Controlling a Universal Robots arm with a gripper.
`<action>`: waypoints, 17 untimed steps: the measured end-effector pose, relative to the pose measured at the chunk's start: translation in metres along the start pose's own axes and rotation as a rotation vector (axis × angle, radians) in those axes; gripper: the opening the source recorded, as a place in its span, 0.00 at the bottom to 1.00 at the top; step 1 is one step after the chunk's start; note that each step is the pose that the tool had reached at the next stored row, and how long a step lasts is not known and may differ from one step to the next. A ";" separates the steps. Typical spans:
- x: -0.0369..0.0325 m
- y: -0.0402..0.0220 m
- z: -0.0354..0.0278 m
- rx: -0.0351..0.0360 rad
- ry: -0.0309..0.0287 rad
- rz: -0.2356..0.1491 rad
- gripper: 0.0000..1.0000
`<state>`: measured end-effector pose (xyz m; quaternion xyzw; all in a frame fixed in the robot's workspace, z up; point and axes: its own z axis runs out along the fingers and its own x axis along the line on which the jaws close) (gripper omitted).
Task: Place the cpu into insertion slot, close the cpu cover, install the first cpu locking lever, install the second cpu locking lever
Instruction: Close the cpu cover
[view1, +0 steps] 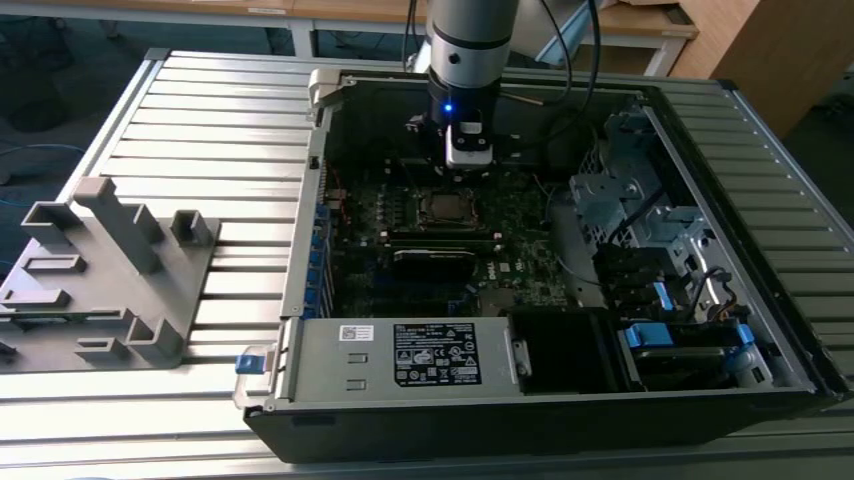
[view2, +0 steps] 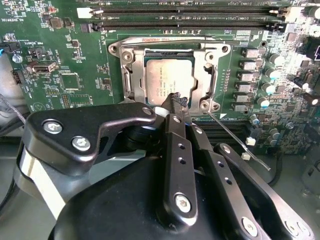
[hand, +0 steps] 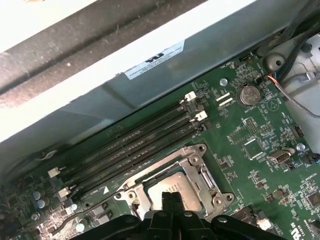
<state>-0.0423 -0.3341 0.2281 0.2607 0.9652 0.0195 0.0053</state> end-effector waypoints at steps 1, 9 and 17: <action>0.0000 0.0000 0.0000 -0.0001 0.0003 -0.006 0.11; 0.0000 0.0000 0.0008 -0.0003 0.0005 -0.013 0.11; 0.0000 -0.0002 0.0038 0.0000 0.0012 -0.030 0.11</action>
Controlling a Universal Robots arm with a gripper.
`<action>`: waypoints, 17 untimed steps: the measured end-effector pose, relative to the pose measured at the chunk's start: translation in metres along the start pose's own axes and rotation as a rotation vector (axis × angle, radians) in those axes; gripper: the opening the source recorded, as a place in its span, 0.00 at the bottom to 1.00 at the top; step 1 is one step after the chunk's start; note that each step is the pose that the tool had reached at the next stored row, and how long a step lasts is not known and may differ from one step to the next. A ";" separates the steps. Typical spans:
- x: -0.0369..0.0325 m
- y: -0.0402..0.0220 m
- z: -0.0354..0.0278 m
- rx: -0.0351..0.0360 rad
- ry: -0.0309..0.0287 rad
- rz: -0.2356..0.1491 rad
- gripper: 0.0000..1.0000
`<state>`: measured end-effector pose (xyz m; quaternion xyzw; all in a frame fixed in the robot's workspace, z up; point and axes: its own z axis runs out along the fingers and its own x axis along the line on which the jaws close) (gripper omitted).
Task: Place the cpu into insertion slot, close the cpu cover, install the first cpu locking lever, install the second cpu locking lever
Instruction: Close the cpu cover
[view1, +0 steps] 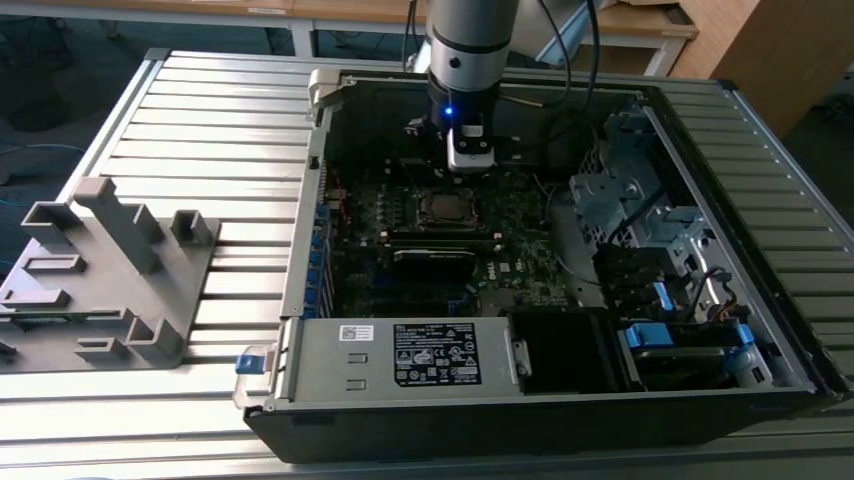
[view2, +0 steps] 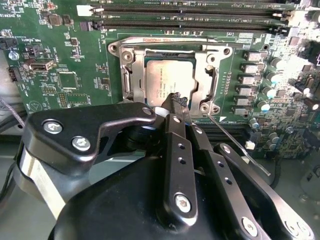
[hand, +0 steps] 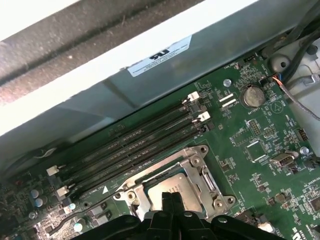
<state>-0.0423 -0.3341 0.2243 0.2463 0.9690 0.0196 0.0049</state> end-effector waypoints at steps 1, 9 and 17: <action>0.0000 0.0000 0.0001 0.0002 0.0002 -0.005 0.11; 0.0000 0.0000 0.0015 0.0075 -0.0009 -0.074 0.11; 0.0000 -0.0002 0.0054 0.0163 -0.0018 -0.173 0.11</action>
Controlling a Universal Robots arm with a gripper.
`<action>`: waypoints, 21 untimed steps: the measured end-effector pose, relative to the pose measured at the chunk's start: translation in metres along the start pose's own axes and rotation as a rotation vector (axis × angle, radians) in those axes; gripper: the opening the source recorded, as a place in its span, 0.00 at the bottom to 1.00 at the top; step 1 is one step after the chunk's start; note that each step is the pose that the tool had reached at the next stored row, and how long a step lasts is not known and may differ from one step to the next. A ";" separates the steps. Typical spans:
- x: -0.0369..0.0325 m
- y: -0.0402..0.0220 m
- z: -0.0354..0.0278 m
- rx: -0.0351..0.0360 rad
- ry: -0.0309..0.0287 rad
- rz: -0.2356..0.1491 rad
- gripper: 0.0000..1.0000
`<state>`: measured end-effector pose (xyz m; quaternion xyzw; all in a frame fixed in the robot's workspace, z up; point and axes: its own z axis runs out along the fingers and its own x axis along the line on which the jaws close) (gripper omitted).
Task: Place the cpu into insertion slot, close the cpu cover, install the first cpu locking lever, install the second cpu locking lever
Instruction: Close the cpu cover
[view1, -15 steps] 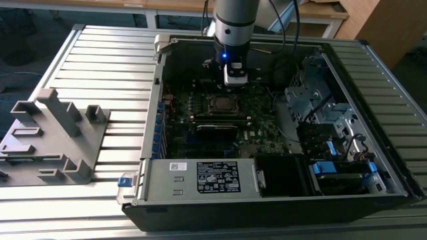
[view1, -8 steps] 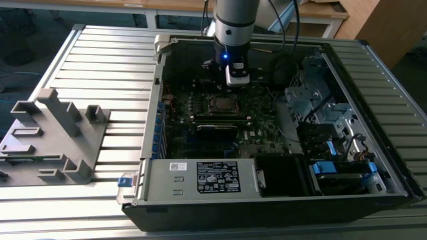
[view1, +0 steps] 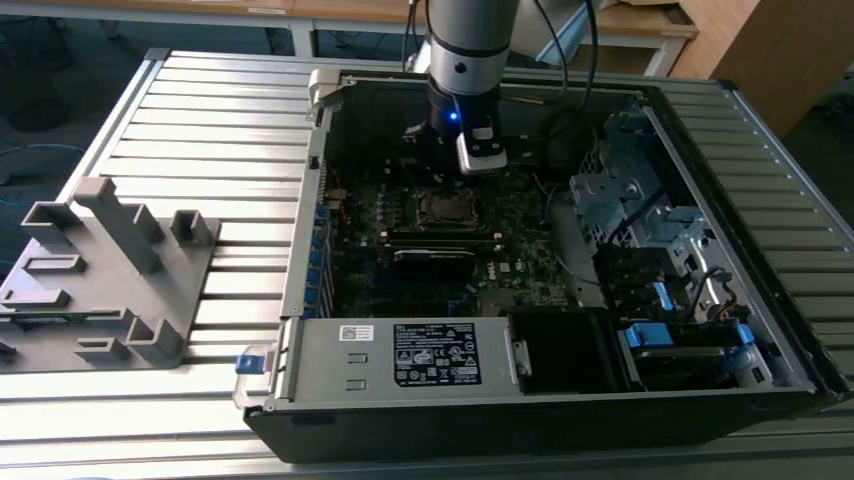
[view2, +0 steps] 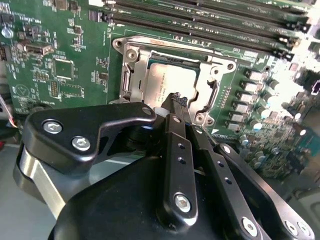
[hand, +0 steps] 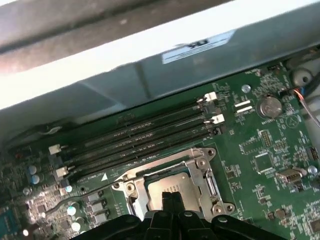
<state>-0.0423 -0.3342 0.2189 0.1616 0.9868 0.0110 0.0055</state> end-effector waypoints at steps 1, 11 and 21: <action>0.0000 0.0000 0.0008 -0.0001 0.0003 -0.014 0.11; -0.0006 0.0002 0.0043 -0.0004 0.0019 -0.086 0.11; -0.0012 0.0003 0.0070 0.0011 0.0022 -0.124 0.11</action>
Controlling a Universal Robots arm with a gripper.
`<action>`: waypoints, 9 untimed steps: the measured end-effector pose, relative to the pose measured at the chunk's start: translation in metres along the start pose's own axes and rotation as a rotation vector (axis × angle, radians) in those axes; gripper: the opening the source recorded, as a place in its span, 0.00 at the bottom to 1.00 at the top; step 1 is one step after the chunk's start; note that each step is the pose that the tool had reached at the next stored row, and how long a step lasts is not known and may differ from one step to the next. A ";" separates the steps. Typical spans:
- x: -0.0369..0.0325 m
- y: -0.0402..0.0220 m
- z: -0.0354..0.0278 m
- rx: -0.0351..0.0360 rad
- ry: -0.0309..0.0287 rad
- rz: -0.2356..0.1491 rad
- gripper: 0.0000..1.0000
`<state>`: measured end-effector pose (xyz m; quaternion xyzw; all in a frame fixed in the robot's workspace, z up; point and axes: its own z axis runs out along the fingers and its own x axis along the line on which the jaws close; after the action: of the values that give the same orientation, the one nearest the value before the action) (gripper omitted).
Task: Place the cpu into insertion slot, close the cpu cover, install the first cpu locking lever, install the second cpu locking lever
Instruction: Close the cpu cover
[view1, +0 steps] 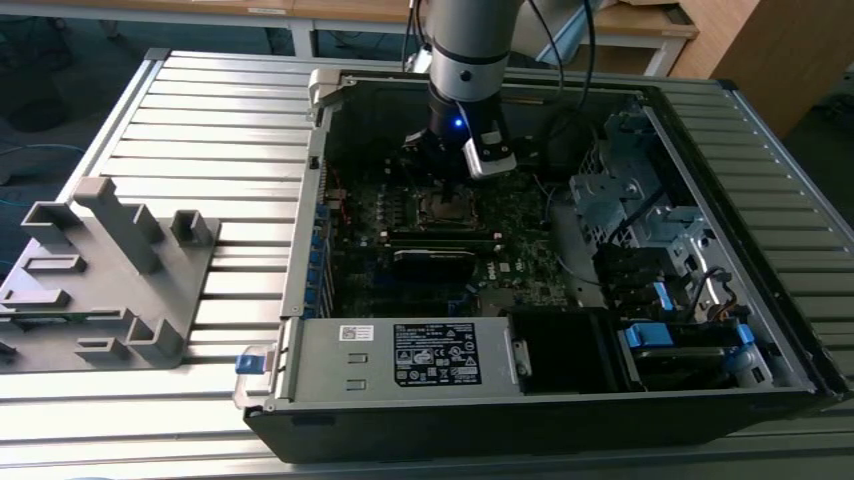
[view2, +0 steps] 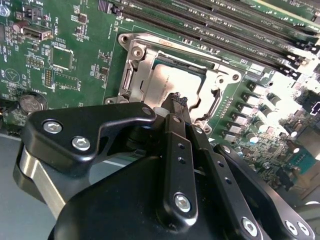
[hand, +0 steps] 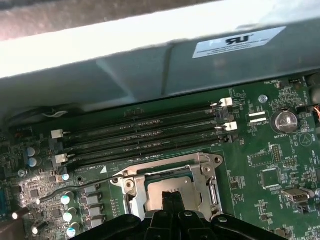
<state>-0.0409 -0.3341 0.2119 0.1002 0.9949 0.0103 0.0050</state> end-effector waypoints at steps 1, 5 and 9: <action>0.0000 0.0000 0.0003 0.0003 0.0002 -0.009 0.11; 0.0000 -0.0001 0.0020 0.0018 0.0007 -0.048 0.11; 0.0000 -0.0001 0.0027 0.0083 0.0001 -0.070 0.11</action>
<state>-0.0409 -0.3341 0.2093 0.0652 0.9978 0.0060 0.0049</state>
